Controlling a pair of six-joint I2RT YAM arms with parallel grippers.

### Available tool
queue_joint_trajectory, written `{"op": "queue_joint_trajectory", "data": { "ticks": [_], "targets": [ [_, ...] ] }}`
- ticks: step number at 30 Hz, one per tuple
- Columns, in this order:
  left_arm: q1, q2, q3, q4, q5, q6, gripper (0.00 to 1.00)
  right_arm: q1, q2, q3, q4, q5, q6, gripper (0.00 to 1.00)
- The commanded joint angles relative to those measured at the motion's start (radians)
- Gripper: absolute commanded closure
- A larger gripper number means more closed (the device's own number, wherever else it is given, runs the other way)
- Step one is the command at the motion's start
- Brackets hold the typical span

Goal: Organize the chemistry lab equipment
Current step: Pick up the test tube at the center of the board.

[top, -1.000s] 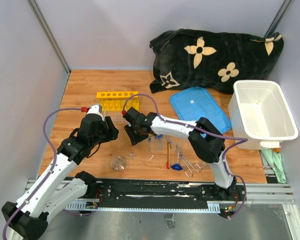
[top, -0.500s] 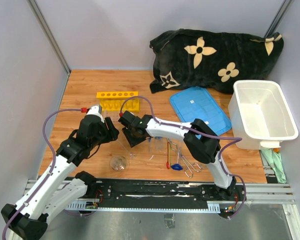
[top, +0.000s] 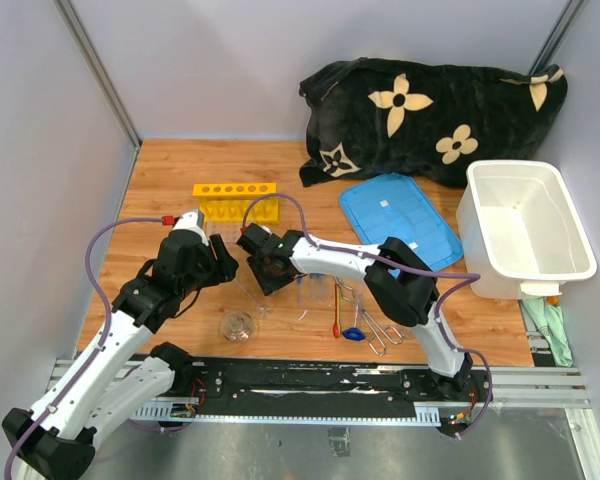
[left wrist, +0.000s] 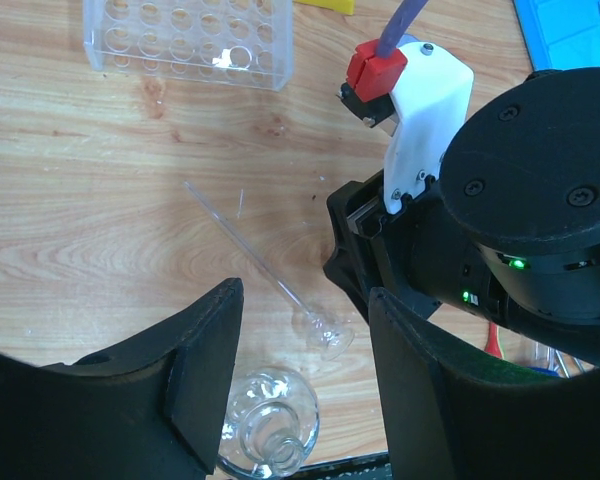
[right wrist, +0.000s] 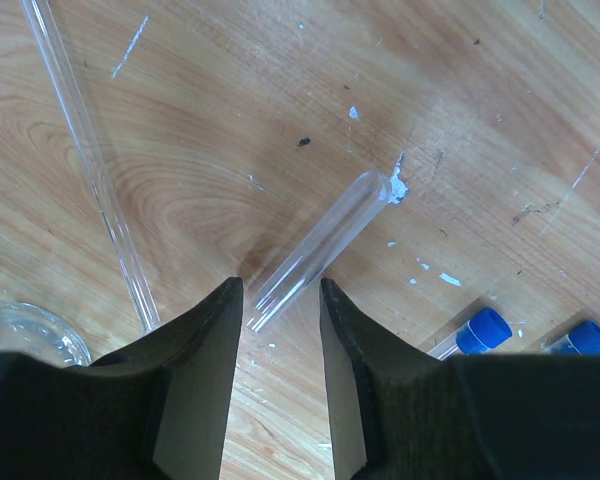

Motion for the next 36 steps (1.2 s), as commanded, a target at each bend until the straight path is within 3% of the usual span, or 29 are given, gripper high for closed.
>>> {"op": "queue_joint_trajectory", "data": {
  "ticks": [1, 14, 20, 25, 36],
  "targets": [
    [0.007, -0.014, -0.006, 0.023, 0.003, 0.011, 0.42, 0.007, 0.051, 0.031, -0.05, 0.012, 0.017, 0.62],
    [0.007, 0.004, -0.009, 0.032, 0.009, 0.007, 0.42, 0.007, -0.002, -0.041, -0.09, 0.012, -0.017, 0.72],
    [0.007, 0.002, -0.013, 0.028, 0.007, -0.012, 0.4, 0.007, -0.021, -0.084, -0.076, 0.051, -0.035, 0.92],
    [0.007, 0.001, -0.037, 0.063, 0.037, -0.045, 0.39, 0.007, -0.151, -0.227, 0.007, 0.119, -0.069, 0.99],
    [0.007, 0.021, -0.051, 0.205, 0.141, -0.143, 0.4, 0.007, -0.565, -0.598, 0.322, 0.183, -0.144, 0.99]
  ]
}}
